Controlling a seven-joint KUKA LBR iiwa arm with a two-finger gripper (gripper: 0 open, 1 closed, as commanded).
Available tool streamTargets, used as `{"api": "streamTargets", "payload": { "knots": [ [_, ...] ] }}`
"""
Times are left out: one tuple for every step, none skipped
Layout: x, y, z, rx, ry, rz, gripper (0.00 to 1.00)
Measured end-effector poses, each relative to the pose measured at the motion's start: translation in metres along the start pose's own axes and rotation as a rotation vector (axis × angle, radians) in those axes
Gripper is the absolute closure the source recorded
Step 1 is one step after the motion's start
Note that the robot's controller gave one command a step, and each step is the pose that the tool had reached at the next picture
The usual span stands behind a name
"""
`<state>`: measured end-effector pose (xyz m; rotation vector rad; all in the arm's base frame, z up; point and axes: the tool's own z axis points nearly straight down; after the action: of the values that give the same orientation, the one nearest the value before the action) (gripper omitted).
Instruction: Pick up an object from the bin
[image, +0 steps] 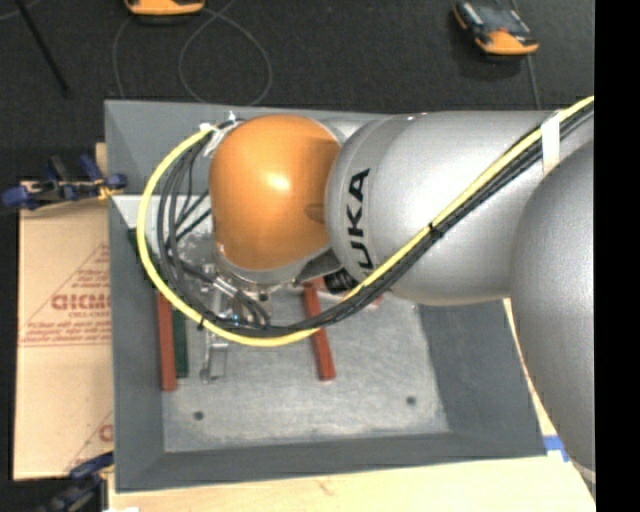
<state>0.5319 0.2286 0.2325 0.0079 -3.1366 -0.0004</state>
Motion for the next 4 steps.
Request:
{"api": "streamTargets", "payload": {
  "knots": [
    [-0.026,-0.003,0.163,0.001,-0.008,-0.468,0.00],
    [-0.088,-0.005,0.159,0.004,-0.014,-0.907,0.00],
    [-0.102,-0.078,0.159,0.002,-0.012,-0.835,0.00],
    [-0.123,-0.163,0.130,0.009,-0.010,-1.469,0.00]
  ]
}}
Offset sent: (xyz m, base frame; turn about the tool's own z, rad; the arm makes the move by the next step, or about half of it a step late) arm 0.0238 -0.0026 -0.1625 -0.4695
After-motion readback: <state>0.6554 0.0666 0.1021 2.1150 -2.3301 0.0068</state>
